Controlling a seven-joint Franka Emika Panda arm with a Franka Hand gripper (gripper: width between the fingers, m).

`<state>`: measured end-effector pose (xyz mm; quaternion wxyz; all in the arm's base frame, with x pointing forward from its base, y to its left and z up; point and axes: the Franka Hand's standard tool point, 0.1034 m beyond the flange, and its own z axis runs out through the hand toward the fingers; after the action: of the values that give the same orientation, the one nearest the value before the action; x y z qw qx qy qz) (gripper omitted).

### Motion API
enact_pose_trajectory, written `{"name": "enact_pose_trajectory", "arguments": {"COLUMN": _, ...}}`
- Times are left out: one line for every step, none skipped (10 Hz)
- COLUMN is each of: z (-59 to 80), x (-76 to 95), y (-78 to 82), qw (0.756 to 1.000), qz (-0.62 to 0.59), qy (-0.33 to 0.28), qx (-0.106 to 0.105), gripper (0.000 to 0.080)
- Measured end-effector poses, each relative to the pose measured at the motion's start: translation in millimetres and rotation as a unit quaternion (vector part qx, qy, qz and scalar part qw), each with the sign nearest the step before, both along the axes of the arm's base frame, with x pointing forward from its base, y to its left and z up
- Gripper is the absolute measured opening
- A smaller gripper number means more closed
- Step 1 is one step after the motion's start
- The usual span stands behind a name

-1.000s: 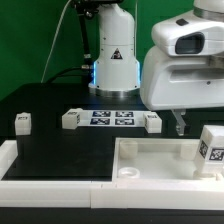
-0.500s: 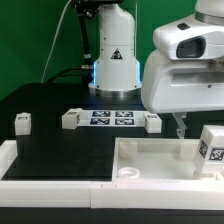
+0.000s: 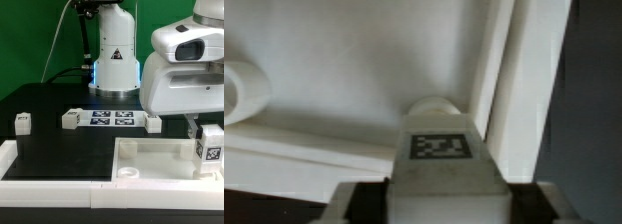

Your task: Assemble one leg

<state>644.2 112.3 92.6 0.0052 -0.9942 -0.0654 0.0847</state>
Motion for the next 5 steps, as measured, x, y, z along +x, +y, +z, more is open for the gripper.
{"name": "enact_pose_trajectory", "arguments": {"z": 0.0, "x": 0.0, "y": 0.1, "qw": 1.0, "qz": -0.026, "qy": 0.0, "qx": -0.004, "gripper": 0.0291}}
{"name": "enact_pose_trajectory", "arguments": {"z": -0.5, "x": -0.2, "y": 0.4, "qw": 0.999, "qz": -0.048, "qy": -0.001, "qx": -0.007, "gripper": 0.0291}}
{"name": "enact_pose_trajectory", "arguments": {"z": -0.9, "x": -0.8, "y": 1.8, "qw": 0.99, "qz": -0.142, "qy": -0.005, "qx": -0.021, "gripper": 0.0291}}
{"name": "enact_pose_trajectory", "arguments": {"z": -1.6, "x": -1.0, "y": 3.0, "qw": 0.973, "qz": -0.228, "qy": -0.01, "qx": -0.032, "gripper": 0.0291}}
{"name": "enact_pose_trajectory", "arguments": {"z": -2.0, "x": -0.5, "y": 2.9, "qw": 0.956, "qz": -0.291, "qy": -0.008, "qx": -0.032, "gripper": 0.0291}}
